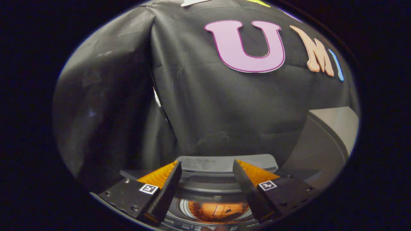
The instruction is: Put the clothes into the washing machine and then close the washing machine lid.
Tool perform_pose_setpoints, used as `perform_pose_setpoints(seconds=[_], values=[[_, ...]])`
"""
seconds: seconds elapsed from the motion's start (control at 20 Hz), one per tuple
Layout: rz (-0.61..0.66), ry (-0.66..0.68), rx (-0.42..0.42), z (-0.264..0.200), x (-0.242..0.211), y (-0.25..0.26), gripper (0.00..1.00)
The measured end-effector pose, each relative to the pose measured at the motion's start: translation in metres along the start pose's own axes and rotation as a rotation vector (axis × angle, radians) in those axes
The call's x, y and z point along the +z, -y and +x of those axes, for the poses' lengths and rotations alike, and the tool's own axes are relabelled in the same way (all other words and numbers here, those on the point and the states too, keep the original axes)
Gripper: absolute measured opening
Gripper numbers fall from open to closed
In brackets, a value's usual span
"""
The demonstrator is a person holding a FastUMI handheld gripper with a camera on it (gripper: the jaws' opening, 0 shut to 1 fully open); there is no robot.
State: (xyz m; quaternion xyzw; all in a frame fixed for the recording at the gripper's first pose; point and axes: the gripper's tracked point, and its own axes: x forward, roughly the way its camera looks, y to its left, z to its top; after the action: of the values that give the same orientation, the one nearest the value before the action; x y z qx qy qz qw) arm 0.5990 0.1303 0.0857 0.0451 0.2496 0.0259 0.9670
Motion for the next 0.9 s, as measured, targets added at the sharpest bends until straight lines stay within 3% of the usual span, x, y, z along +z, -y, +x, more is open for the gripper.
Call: perform_pose_setpoints(seconds=[0.25, 0.9], values=[[-0.026, 0.069, 0.05, -0.01, 0.006, -0.004, 0.97], [-0.028, 0.155, 0.08, -0.091, -0.016, 0.011, 0.97]])
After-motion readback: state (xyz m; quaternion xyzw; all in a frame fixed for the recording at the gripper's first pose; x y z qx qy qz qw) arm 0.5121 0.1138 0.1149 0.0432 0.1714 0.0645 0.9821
